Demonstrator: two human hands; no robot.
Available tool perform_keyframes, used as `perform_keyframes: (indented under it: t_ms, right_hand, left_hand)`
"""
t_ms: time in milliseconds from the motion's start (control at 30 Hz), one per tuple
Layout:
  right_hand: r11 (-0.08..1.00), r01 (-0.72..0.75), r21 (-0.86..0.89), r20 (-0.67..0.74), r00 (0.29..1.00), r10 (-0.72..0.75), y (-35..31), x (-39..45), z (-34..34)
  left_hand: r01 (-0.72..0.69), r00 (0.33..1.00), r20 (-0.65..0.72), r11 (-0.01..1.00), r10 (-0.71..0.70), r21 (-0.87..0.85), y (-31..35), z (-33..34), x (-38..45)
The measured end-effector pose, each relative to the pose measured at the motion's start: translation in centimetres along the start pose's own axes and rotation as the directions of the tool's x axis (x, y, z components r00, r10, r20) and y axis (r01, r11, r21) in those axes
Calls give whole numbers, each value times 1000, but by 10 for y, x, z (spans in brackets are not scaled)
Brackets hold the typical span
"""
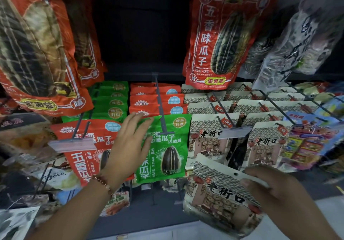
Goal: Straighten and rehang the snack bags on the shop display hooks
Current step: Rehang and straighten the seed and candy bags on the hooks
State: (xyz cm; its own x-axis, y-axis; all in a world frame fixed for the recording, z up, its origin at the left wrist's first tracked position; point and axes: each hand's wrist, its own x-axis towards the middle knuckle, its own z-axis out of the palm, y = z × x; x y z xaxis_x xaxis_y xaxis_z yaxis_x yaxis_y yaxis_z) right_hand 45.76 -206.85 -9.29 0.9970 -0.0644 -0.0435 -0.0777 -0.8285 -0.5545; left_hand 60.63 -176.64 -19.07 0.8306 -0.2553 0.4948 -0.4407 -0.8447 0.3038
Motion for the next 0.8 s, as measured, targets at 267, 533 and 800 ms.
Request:
perform_keyframes:
  t_ms: [267,533,800]
  right_hand:
    - [984,165,-68,23,986,-164,9,14,19]
    - [936,312,-161,39,950,-309,13,28,33]
    - [906,365,-215,33,930,-367,18,32,31]
  left_hand:
    - [-69,994,86,996,74,-63,10,-11,-67]
    - [-212,946,212,963,245,-166,80,-33,-52]
    - [-313,902,271,942,335,-120,117,-24,-20]
